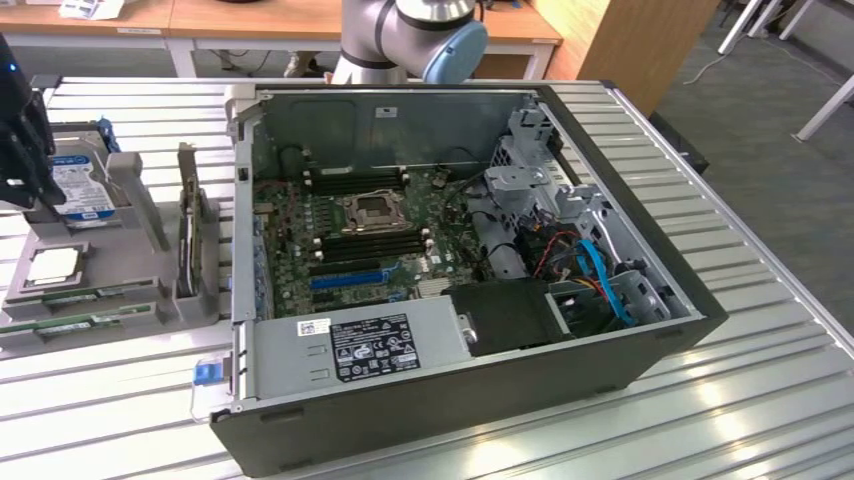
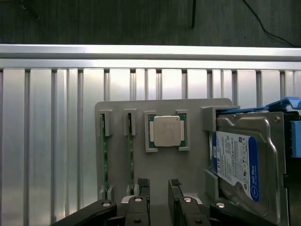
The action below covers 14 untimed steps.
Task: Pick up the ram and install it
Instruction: 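Pick up the ram and move it above insertion slot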
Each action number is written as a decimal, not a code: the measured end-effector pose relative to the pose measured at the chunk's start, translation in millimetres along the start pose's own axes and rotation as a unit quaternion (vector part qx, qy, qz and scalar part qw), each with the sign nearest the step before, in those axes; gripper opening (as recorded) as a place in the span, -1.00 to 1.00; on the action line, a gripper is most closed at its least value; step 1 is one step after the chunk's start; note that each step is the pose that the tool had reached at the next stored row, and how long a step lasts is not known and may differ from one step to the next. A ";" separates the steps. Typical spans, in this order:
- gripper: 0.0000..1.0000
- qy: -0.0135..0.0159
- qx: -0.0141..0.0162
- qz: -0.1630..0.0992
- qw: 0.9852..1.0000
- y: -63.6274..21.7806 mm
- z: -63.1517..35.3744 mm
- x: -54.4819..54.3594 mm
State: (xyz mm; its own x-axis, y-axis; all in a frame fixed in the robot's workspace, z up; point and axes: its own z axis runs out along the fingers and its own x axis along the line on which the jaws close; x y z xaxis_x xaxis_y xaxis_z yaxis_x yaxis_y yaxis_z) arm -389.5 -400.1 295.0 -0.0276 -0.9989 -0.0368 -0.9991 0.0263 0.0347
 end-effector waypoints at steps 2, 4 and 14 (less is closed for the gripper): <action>-0.40 0.000 0.000 0.000 1.000 -0.1 3.6 0.2; -0.40 0.000 0.000 0.000 1.000 -0.3 7.4 0.4; -0.40 0.000 0.000 0.000 1.000 -0.6 16.3 1.0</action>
State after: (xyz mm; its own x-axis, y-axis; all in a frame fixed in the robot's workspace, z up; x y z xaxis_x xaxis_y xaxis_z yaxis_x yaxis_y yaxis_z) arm -389.5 -400.5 278.7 -0.0276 -0.9989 -0.0368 -0.9990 0.0263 0.0348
